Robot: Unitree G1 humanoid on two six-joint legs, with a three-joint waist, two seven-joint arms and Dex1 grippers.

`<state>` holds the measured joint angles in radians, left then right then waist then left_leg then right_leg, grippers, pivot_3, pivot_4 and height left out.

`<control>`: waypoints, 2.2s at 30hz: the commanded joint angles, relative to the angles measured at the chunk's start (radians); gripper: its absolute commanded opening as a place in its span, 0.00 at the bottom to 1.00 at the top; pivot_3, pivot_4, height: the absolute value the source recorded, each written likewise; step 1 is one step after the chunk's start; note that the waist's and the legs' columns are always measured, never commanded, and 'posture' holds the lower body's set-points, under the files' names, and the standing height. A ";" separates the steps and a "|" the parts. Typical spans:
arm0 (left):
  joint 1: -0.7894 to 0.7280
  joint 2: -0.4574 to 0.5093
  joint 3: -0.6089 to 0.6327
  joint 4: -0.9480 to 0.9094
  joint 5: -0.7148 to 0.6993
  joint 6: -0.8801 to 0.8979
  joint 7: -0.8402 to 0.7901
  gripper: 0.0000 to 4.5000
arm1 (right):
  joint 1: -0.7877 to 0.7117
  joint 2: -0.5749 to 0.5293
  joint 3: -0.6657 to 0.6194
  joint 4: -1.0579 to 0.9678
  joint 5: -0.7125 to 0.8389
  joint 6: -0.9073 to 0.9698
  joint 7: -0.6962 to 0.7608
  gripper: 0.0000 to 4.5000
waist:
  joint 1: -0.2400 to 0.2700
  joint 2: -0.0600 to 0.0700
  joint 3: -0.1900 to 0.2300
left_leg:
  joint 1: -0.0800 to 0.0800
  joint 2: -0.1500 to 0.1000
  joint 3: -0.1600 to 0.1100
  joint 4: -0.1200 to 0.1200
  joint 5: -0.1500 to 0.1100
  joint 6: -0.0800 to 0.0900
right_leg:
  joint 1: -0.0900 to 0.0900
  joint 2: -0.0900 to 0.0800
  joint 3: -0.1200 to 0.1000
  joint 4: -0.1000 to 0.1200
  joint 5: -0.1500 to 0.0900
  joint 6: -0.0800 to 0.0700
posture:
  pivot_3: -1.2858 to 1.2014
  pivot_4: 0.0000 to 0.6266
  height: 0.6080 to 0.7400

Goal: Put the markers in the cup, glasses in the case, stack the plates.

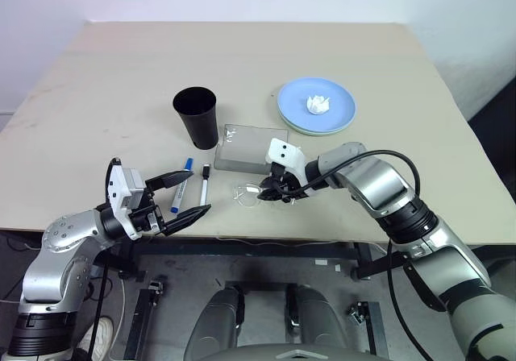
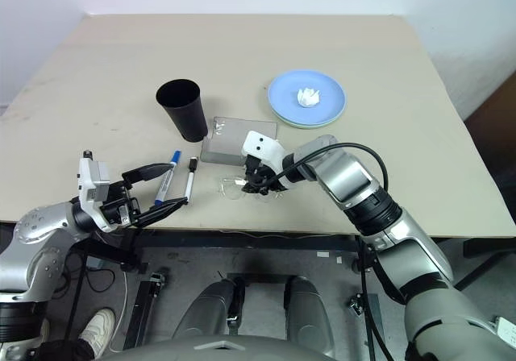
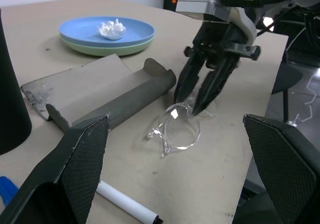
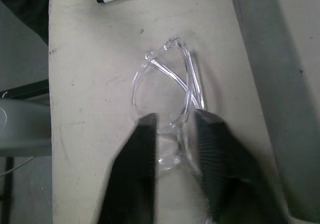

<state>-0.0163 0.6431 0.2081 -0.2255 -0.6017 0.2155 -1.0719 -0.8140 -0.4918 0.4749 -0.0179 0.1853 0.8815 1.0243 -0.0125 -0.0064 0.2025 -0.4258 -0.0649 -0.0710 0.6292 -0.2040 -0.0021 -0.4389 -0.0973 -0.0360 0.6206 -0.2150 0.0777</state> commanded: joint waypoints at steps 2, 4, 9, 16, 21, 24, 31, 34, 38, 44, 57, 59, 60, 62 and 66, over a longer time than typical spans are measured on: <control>-0.006 0.002 0.008 -0.011 -0.011 -0.008 -0.009 1.00 | -0.005 -0.007 0.003 -0.016 -0.008 -0.009 0.004 0.00 | -0.001 -0.001 0.000 | 0.001 0.001 0.000 0.000 0.000 0.000 | 0.001 0.001 0.000 0.000 0.000 0.000 | 0.52 0.24 0.96; -0.004 -0.001 0.010 -0.017 -0.017 -0.005 -0.008 1.00 | -0.005 -0.009 0.001 -0.018 -0.007 -0.012 0.008 0.00 | -0.001 -0.001 0.000 | 0.001 0.003 0.000 0.001 0.000 0.000 | 0.001 0.002 0.000 0.000 0.001 -0.002 | 0.52 0.24 0.96; -0.009 -0.004 0.009 -0.034 -0.028 0.011 -0.002 1.00 | -0.010 -0.009 -0.011 -0.016 -0.002 -0.010 0.008 0.00 | 0.000 -0.001 0.000 | 0.001 0.005 0.001 0.001 0.000 0.000 | 0.001 0.003 -0.001 0.000 0.001 -0.001 | 0.52 0.24 0.96; -0.012 -0.001 0.011 -0.046 -0.042 0.030 0.002 1.00 | -0.022 0.004 -0.053 -0.002 0.028 0.018 -0.003 0.00 | 0.000 -0.001 0.000 | 0.001 0.005 0.001 0.001 0.000 0.000 | 0.001 0.003 -0.001 -0.001 0.003 -0.004 | 0.52 0.24 0.96; -0.008 0.001 0.014 -0.051 -0.044 0.038 -0.002 1.00 | -0.084 -0.012 -0.125 0.045 0.079 0.050 0.026 0.00 | 0.000 0.000 0.000 | 0.000 0.005 0.002 0.001 0.000 0.000 | 0.001 0.003 -0.001 -0.002 0.004 -0.004 | 0.52 0.24 0.96; -0.006 0.001 0.018 -0.046 -0.046 0.038 -0.006 1.00 | -0.122 -0.019 -0.166 0.062 0.116 0.075 0.048 0.00 | 0.000 0.000 0.000 | 0.000 0.005 0.003 0.001 0.000 0.000 | 0.000 0.003 -0.001 -0.002 0.004 -0.004 | 0.52 0.24 0.96; 0.003 -0.005 0.021 -0.024 -0.039 0.021 -0.025 1.00 | -0.190 -0.007 -0.257 0.113 0.193 0.099 0.066 0.00 | -0.001 0.000 0.000 | 0.000 0.006 0.005 -0.001 0.000 0.000 | -0.001 0.004 0.000 -0.004 0.004 -0.004 | 0.52 0.24 0.96; 0.005 -0.008 0.021 -0.018 -0.035 0.014 -0.029 1.00 | -0.239 0.025 -0.281 0.211 0.178 0.057 0.027 0.00 | -0.002 0.000 0.000 | 0.000 0.006 0.006 0.000 0.000 0.000 | -0.001 0.004 0.001 -0.004 0.004 -0.004 | 0.52 0.24 0.96; 0.006 -0.011 0.022 -0.015 -0.032 0.011 -0.033 1.00 | -0.291 0.062 -0.265 0.360 0.123 -0.050 -0.006 0.00 | -0.002 0.000 0.000 | 0.000 0.007 0.006 -0.001 0.000 0.000 | -0.001 0.005 0.001 -0.004 0.004 -0.004 | 0.52 0.24 0.96; 0.011 -0.015 0.025 -0.013 -0.028 0.003 -0.035 1.00 | -0.351 0.122 -0.214 0.587 0.034 -0.244 0.035 0.00 | -0.002 0.000 0.000 | 0.000 0.007 0.009 -0.001 0.000 0.000 | -0.002 0.007 0.004 -0.004 0.005 -0.003 | 0.52 0.24 0.96; 0.048 -0.016 0.029 -0.059 -0.032 0.001 -0.004 1.00 | -0.421 0.247 -0.141 0.908 -0.127 -0.441 0.156 0.00 | -0.005 0.000 0.000 | 0.001 0.009 0.010 -0.001 0.000 0.000 | -0.003 0.010 0.006 -0.002 0.006 -0.004 | 0.52 0.24 0.96; 0.051 -0.016 0.028 -0.068 -0.033 0.004 0.005 1.00 | -0.432 0.263 -0.135 0.944 -0.147 -0.438 0.172 0.00 | -0.005 0.000 0.000 | 0.001 0.009 0.010 0.000 0.000 0.000 | -0.003 0.010 0.006 -0.002 0.006 -0.004 | 0.52 0.24 0.96; 0.051 -0.016 0.028 -0.072 -0.034 0.006 0.008 1.00 | -0.437 0.271 -0.136 0.962 -0.155 -0.441 0.171 0.00 | -0.006 0.000 0.000 | 0.001 0.009 0.010 0.000 0.000 0.000 | -0.003 0.010 0.006 -0.002 0.006 -0.004 | 0.52 0.24 0.96; 0.051 -0.015 0.028 -0.078 -0.035 0.009 0.016 1.00 | -0.445 0.291 -0.143 1.003 -0.165 -0.437 0.174 0.00 | -0.006 0.000 0.000 | 0.001 0.009 0.010 0.000 0.000 0.000 | -0.003 0.010 0.006 -0.001 0.006 -0.004 | 0.52 0.24 0.96; 0.051 -0.014 0.028 -0.083 -0.037 0.010 0.024 1.00 | -0.449 0.320 -0.148 1.066 -0.192 -0.455 0.175 0.00 | -0.007 0.000 0.000 | 0.002 0.009 0.010 -0.001 0.000 0.000 | -0.003 0.011 0.006 -0.001 0.006 -0.004 | 0.52 0.24 0.96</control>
<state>0.0347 0.6250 0.2167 -0.2765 -0.6226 0.2306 -1.0538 -1.2571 -0.1913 0.3270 1.0159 0.0071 0.4314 1.1889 -0.0197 -0.0064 0.2024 -0.4235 -0.0559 -0.0607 0.6283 -0.2040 -0.0025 -0.4418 -0.0867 -0.0299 0.6199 -0.2091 0.0735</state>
